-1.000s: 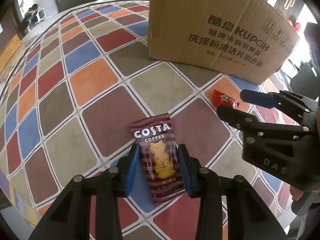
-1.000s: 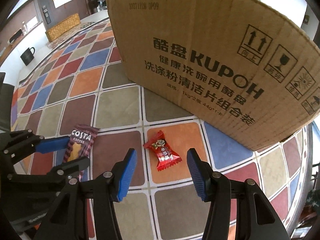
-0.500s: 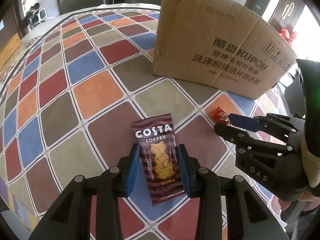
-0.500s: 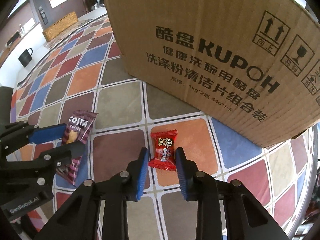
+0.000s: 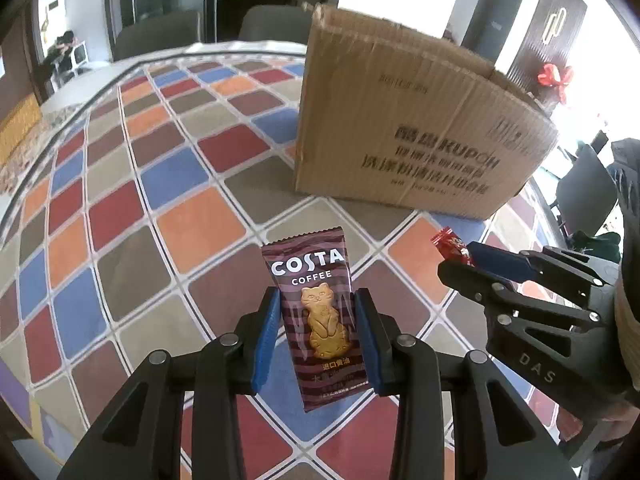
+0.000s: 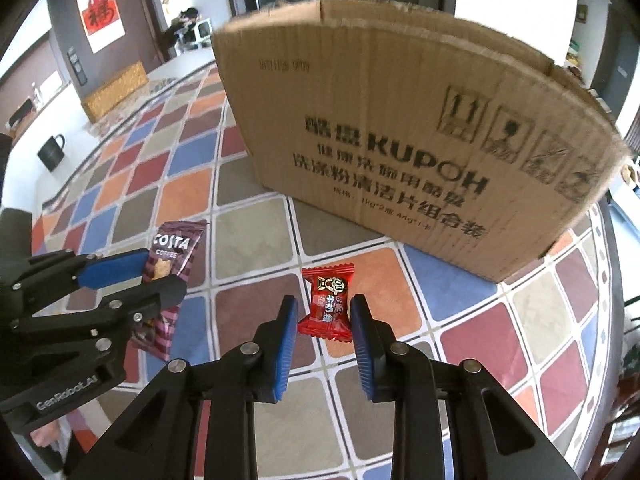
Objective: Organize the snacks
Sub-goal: 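Carry both items over the box and open both tools to release them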
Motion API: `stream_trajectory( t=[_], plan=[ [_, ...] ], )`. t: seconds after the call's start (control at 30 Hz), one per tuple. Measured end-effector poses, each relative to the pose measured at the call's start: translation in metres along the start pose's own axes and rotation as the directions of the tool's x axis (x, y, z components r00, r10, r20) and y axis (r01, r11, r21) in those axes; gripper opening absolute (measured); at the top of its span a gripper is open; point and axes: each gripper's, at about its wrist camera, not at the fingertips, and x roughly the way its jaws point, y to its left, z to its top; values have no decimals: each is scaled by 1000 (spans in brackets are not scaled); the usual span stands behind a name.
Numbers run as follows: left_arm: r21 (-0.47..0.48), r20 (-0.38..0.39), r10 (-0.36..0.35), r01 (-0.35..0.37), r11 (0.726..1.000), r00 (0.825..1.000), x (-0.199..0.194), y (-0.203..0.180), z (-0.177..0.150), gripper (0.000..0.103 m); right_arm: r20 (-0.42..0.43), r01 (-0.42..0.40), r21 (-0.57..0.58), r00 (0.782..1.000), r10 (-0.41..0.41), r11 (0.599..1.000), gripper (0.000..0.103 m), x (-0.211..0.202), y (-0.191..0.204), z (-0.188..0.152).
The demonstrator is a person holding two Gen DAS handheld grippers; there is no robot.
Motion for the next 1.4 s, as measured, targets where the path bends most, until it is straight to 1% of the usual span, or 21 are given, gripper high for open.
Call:
stream_trajectory(
  t=[0.27,0.47,0.67,0.87,1.07,1.2,1.4],
  plan=[
    [34,73,-19,17,999,997,-23,-6,10,37,81,9,32,997,-12,999,28,-33,3,3],
    [70,142,-35,26,997,989,-43,-11,24,37,148,24,59,988,-33,998,28,-58,1,10],
    [112,209,-54,31,993,976,-63,-19,42,37,216,32,83,975,-49,996,28,-84,-1,20],
    [155,281,-63,20,988,958,-81,-27,65,37,275,47,101,959,-74,994,28,-104,-4,34],
    [185,327,-75,14,983,942,-92,-33,87,37,319,60,110,943,-93,992,28,-119,-7,49],
    [197,341,-82,14,980,936,-93,-37,101,37,348,81,115,930,-116,990,28,-128,-11,62],
    [218,349,-85,7,976,933,-89,-43,125,37,359,104,129,922,-144,986,28,-131,-19,80]
  ],
)
